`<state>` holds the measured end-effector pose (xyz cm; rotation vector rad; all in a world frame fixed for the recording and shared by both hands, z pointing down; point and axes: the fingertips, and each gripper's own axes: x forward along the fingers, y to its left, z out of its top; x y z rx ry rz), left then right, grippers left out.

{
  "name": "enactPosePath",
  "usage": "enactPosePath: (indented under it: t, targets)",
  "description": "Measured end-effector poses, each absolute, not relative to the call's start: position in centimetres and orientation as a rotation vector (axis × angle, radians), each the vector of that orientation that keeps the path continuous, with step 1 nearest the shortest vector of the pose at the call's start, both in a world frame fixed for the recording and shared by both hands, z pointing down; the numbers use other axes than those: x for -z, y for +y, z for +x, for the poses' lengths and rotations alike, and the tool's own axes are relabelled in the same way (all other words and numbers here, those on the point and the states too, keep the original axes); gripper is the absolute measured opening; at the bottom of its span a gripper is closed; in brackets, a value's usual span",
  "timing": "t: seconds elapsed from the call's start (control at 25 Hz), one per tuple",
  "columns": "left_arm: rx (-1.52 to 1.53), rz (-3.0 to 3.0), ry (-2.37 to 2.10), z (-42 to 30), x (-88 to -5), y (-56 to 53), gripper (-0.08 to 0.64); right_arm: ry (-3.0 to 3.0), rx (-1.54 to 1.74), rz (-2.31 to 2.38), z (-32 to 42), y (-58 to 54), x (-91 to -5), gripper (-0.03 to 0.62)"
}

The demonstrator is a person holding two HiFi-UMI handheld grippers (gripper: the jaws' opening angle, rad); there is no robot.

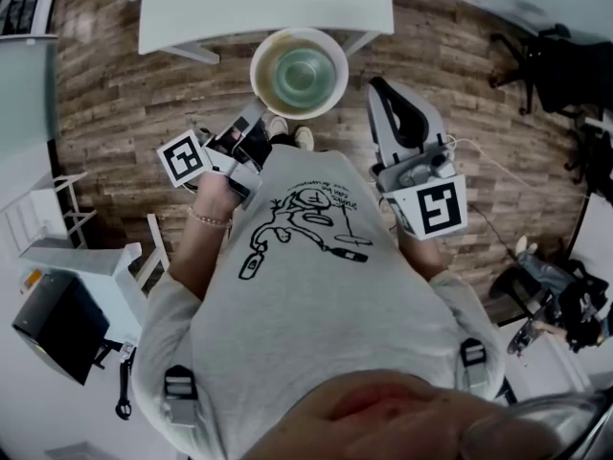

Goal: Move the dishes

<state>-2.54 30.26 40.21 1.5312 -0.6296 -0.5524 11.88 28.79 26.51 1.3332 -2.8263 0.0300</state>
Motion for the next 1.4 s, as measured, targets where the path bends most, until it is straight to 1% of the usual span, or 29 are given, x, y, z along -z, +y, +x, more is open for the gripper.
enactPosePath:
  t: [0.56,1.04,1.4]
  targets:
    - [0.552,1.544,-0.621,-2.2,-40.1,27.7,0.009,-2.834,-0.053,1.346,12.3,27.0,-26.8,0.038]
    - [0.531,1.543,-0.598,-2.7,-40.4,23.2,0.009,-2.819,-0.054,1.362,11.4,22.6,-26.8,0.04]
    - [0.523,1.535,-0.572,-4.2,-40.3,17.4,0.009,-2.808,-0.059,1.37,9.5,17.1,-26.7,0.04]
